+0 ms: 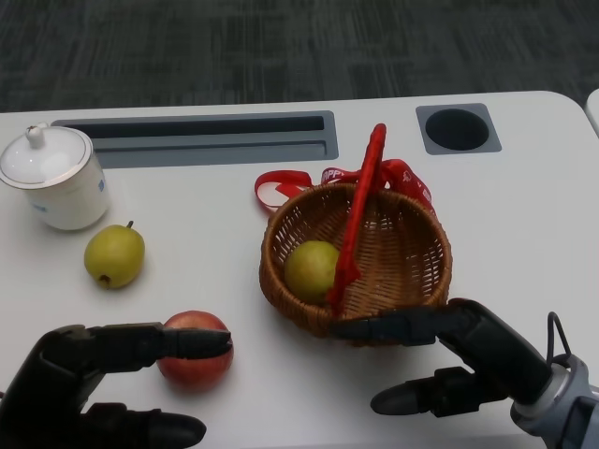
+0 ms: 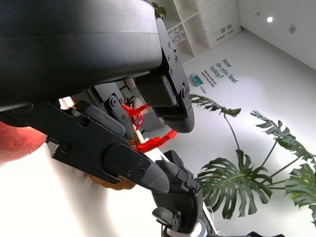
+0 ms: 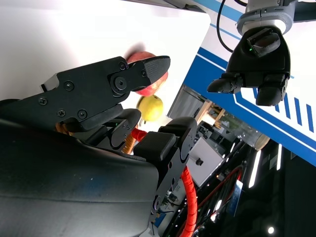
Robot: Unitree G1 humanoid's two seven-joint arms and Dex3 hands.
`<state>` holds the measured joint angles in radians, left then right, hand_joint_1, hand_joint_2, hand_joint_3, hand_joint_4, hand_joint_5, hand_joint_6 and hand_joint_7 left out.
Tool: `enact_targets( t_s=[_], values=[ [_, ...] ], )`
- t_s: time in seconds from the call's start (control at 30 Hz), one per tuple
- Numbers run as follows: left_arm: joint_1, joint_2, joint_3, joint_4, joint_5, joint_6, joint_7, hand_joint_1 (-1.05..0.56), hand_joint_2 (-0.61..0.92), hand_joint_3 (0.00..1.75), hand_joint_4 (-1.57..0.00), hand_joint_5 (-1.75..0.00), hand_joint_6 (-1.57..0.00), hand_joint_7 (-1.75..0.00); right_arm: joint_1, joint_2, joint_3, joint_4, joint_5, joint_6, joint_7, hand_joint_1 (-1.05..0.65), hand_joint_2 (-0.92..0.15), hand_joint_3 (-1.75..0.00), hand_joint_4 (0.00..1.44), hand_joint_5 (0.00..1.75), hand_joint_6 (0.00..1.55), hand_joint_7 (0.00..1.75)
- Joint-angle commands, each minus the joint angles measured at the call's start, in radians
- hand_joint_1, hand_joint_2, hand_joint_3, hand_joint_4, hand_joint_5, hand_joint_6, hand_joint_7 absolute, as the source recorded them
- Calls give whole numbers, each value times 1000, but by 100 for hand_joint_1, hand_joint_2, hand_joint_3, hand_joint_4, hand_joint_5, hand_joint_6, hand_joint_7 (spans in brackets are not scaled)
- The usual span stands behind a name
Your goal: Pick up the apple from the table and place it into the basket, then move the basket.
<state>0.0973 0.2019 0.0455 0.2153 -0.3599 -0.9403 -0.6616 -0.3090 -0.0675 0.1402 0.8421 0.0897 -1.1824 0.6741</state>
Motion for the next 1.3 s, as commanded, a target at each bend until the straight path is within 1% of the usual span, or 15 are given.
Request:
enact_targets(
  t_s=[0.03, 0.47, 0.53, 0.6, 0.67, 0.77, 0.9, 1.1, 1.3],
  values=[
    [17, 13, 7, -16, -10, -6, 7, -45, 73, 0, -101, -1, -90, -1, -13, -17, -2, 7, 6, -16, -13, -43, -84, 0, 73, 0, 67, 0],
    [30, 6, 10, -13, -4, -17, 14, -45, 75, 0, -100, 0, -89, 0, -17, -20, 2, 32, -6, -48, -41, -44, -84, 0, 74, 0, 68, 0],
    [29, 4, 18, -14, 13, -30, 24, -46, 75, 0, -98, 0, -88, 0, -17, -19, 3, 30, -3, -47, -41, -44, -84, 0, 74, 0, 68, 0],
    [24, 2, 31, -9, 41, -60, 38, -50, 75, 0, -91, 0, -83, 0, -15, -19, 6, 28, 0, -45, -40, -44, -83, 0, 74, 0, 68, 0],
    [13, 0, 51, 2, 86, -100, 60, -55, 76, 0, -79, 0, -73, 0, -13, -18, 8, 26, 2, -45, -39, -44, -84, 0, 74, 0, 68, 0],
    [-8, 1, 96, 24, 201, -146, 118, -65, 77, 0, -61, 0, -58, 0, -10, -20, 12, 23, 1, -42, -39, -46, -84, 0, 74, 0, 68, 0],
    [-47, 7, 131, 82, 332, -173, 200, -73, 74, 0, -47, 0, -46, 0, -5, -21, 16, 16, 1, -39, -42, -46, -85, 0, 74, 0, 68, 0],
    [-110, 24, 136, 183, 494, -181, 314, -81, 75, 1, -31, 0, -34, 0, 1, -23, 19, 12, 1, -39, -47, -46, -85, 0, 75, 0, 69, 0],
    [-197, 55, 104, 348, 651, -146, 441, -81, 76, 1, -25, 0, -29, 0, 8, -25, 28, 1, 17, -33, -38, -45, -84, 0, 75, 0, 69, 0]
  ],
)
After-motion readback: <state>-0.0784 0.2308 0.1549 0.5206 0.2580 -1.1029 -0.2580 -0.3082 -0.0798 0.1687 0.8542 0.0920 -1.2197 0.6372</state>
